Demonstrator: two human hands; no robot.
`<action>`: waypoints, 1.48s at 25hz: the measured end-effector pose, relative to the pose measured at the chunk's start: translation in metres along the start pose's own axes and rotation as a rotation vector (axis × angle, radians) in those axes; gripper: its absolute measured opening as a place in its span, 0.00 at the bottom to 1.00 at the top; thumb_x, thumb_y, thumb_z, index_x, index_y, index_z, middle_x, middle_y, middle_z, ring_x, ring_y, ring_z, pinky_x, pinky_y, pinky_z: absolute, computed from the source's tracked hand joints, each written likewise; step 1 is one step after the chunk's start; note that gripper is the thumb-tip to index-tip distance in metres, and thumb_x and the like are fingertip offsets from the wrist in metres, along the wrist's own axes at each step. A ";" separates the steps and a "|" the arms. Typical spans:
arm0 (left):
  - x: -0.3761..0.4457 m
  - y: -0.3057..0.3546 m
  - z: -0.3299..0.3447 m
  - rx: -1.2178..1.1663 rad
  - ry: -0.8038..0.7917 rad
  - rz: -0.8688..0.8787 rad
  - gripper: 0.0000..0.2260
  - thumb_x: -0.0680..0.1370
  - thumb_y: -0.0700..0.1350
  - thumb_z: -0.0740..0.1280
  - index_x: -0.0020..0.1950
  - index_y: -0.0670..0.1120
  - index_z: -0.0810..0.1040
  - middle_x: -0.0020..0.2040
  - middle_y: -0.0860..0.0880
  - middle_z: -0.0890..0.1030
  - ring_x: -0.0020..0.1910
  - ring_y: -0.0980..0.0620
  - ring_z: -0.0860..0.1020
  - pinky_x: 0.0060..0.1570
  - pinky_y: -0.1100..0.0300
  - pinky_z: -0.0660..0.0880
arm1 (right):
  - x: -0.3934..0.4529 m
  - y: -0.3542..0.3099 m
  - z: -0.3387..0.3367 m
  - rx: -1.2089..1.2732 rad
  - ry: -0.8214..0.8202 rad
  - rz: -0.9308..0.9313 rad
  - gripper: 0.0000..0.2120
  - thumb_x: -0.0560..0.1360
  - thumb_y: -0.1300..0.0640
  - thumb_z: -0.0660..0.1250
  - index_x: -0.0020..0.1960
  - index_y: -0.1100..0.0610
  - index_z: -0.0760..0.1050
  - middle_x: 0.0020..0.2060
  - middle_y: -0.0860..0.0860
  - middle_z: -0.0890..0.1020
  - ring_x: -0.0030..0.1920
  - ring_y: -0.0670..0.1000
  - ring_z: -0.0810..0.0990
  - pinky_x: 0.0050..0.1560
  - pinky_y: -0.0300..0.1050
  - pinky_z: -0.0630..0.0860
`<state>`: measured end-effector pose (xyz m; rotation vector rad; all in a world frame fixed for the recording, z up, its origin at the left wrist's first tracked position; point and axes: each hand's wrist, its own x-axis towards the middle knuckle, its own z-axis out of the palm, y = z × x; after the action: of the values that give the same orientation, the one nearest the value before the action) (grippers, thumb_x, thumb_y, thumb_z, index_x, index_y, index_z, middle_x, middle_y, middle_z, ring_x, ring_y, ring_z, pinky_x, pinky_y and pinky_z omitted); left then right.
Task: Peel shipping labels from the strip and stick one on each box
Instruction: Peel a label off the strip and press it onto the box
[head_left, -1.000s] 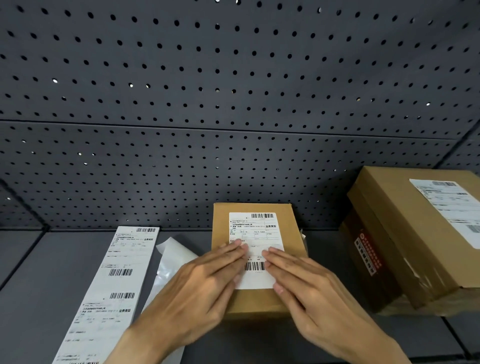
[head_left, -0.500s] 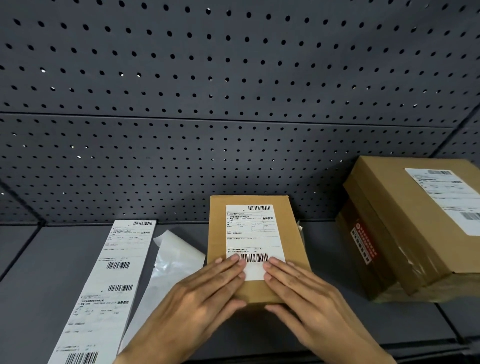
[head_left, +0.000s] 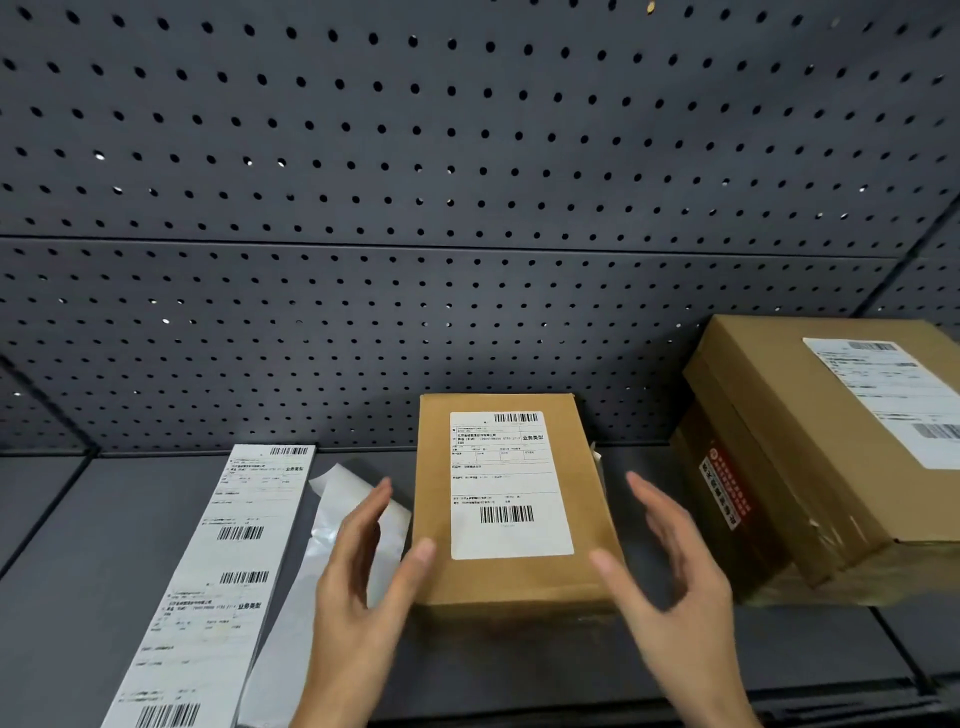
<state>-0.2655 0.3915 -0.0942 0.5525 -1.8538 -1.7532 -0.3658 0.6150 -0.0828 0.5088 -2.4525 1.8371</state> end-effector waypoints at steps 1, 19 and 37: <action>-0.002 -0.002 0.003 -0.094 0.018 -0.122 0.33 0.63 0.62 0.73 0.68 0.56 0.76 0.69 0.59 0.77 0.70 0.63 0.71 0.71 0.58 0.67 | 0.000 0.002 0.001 0.109 0.008 0.163 0.37 0.64 0.37 0.80 0.70 0.42 0.74 0.68 0.36 0.77 0.71 0.38 0.72 0.77 0.49 0.66; -0.022 -0.004 0.110 -0.239 -0.062 -0.297 0.44 0.56 0.59 0.83 0.70 0.53 0.74 0.55 0.57 0.86 0.55 0.62 0.82 0.50 0.69 0.76 | 0.000 0.020 -0.031 0.452 0.120 0.460 0.28 0.57 0.54 0.86 0.53 0.50 0.80 0.42 0.38 0.88 0.43 0.35 0.85 0.50 0.37 0.74; -0.023 -0.014 0.166 -0.272 -0.121 -0.300 0.41 0.63 0.53 0.79 0.74 0.54 0.69 0.60 0.59 0.83 0.57 0.68 0.79 0.47 0.76 0.75 | 0.012 0.039 -0.070 0.451 0.197 0.399 0.22 0.67 0.57 0.80 0.52 0.41 0.73 0.53 0.38 0.80 0.54 0.35 0.77 0.67 0.45 0.68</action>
<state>-0.3517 0.5343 -0.1145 0.6552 -1.6339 -2.2382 -0.4000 0.6879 -0.0951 -0.1725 -2.1206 2.4695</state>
